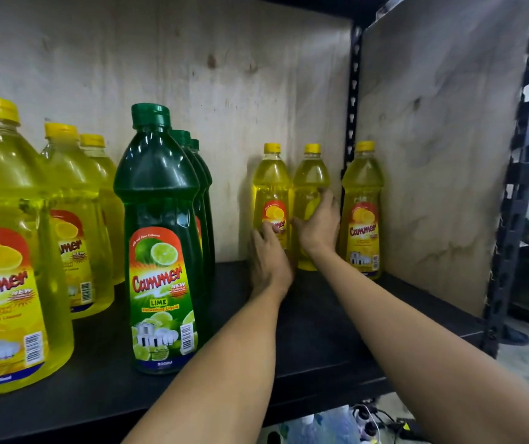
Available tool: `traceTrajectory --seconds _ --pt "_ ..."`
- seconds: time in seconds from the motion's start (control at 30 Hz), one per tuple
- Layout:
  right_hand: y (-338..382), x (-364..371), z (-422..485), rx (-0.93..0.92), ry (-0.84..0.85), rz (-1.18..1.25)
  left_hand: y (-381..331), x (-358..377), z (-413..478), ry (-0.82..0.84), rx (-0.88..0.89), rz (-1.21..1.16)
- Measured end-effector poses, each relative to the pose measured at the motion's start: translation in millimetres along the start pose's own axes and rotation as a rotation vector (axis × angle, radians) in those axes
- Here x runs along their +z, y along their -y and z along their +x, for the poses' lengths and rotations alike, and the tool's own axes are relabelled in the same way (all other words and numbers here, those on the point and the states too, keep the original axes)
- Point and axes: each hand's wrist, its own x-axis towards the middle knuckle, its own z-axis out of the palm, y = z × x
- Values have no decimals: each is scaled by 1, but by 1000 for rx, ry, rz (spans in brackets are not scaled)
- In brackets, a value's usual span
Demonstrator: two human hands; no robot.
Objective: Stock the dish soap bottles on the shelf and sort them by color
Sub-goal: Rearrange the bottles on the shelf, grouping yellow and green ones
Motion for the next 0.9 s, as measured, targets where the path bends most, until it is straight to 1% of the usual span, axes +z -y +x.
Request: traceTrajectory --seconds 0.1,0.17,0.23,0.37,0.47,0.5,0.57,0.63,0.67,0.7,0.73,0.8,0.87,0.9 --pt "-6 4 6 245 84 131 1 2 -1 102 2 -61" --pt "-14 2 9 302 140 115 3 2 0 125 -18 -112" --pt "-18 -1 9 272 152 53 4 3 2 94 -30 -156" --pt "-13 -8 0 220 107 -48 1 0 4 4 -49 -270" --pt "-6 -23 -17 185 108 -62 -10 -8 5 -66 -69 -449" --pt "-4 -29 -24 161 102 -57 -15 -11 5 -48 -74 -530" --pt "0 -38 -37 106 86 -38 -25 -16 6 47 -86 -642" --pt "-2 -48 -45 63 100 -31 -31 -20 5 128 -100 -658" --pt "-5 -54 -46 58 130 -11 -32 -21 5 148 -102 -647" --pt "-9 -62 -45 83 181 65 -31 -22 5 163 -94 -623" --pt "-15 -70 -43 135 252 199 -31 -23 4 175 -85 -589" --pt "-27 -84 -37 262 457 434 -30 -25 3 190 -74 -544" --pt "-38 -93 -31 337 625 527 -31 -24 3 209 -56 -560" --pt "-41 -94 -28 354 674 561 -31 -22 4 227 -45 -576"
